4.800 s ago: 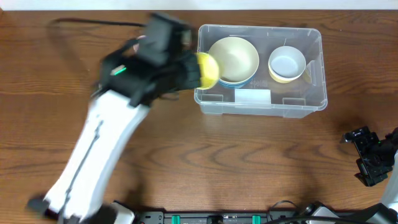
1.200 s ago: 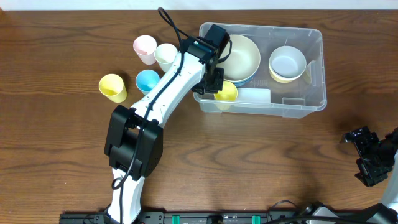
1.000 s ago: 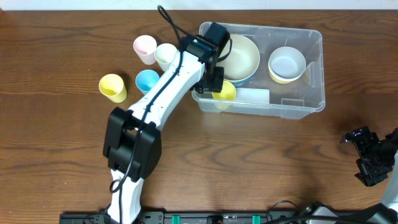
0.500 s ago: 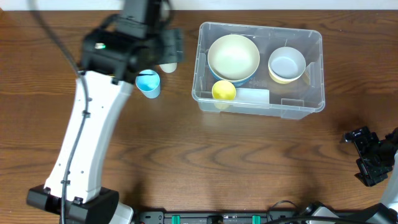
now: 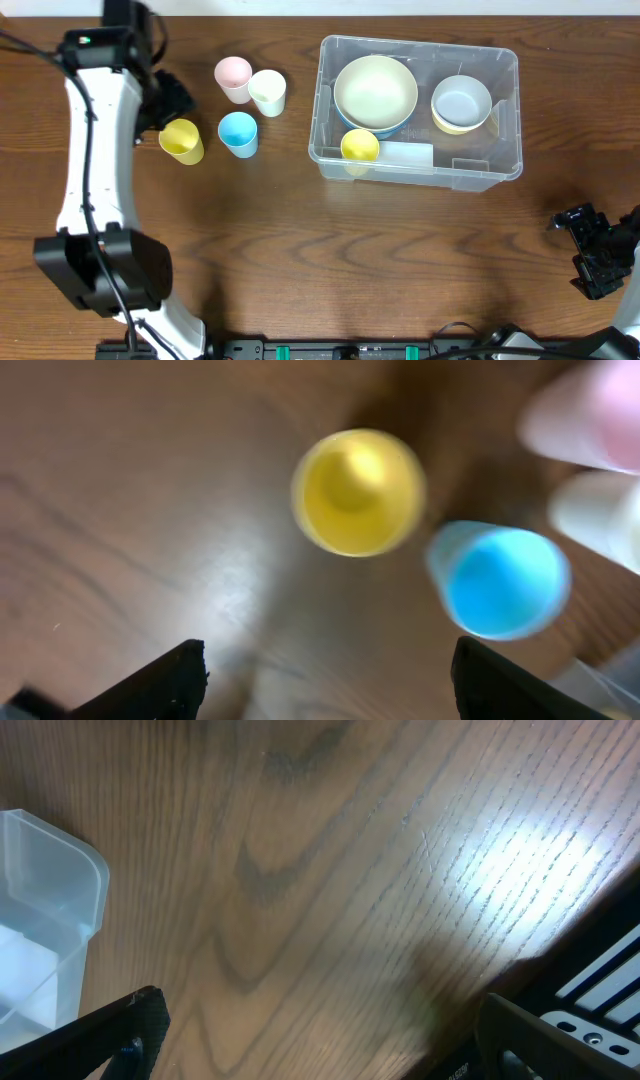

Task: Pack container
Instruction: 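Move the left gripper back left to the second yellow cup, then grasp the second yellow cup rim with the left gripper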

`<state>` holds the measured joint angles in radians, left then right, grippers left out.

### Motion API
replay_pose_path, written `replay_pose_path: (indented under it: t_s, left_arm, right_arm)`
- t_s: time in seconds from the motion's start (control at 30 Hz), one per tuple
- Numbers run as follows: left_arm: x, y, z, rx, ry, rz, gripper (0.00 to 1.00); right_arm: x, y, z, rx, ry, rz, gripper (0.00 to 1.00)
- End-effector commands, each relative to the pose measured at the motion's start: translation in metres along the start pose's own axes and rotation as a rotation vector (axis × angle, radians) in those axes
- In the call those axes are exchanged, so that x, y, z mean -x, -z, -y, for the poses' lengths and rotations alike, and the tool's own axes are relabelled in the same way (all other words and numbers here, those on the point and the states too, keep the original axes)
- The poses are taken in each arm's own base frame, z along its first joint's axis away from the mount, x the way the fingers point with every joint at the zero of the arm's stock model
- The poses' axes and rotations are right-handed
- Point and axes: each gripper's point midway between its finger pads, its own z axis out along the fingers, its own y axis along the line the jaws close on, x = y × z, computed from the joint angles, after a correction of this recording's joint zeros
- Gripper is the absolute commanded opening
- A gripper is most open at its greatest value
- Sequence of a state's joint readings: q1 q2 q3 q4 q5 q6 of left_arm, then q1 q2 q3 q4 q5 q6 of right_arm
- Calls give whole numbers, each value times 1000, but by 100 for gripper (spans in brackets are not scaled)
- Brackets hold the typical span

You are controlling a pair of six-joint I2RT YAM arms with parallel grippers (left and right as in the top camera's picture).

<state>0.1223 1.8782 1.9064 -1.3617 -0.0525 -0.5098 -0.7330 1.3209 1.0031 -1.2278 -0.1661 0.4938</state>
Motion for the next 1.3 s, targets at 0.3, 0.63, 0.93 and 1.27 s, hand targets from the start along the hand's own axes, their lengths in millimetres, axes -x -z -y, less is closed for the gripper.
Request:
replay_pose_path:
  t_s: [0.3, 0.63, 0.93, 1.27]
  left_arm:
    - [1, -77, -19, 95, 42, -175, 79]
    - [-7, -121, -19, 149, 29, -268, 79]
    - [-13, -141, -19, 173, 21, -316, 54]
    - [-12, -136, -20, 168, 11, -311, 6]
  right_arm:
    - [1, 3, 0, 13, -20, 11, 99]
    - [1, 3, 0, 13, -20, 11, 99]
    - [1, 3, 0, 13, -20, 11, 99]
    - [1, 3, 0, 13, -20, 11, 99]
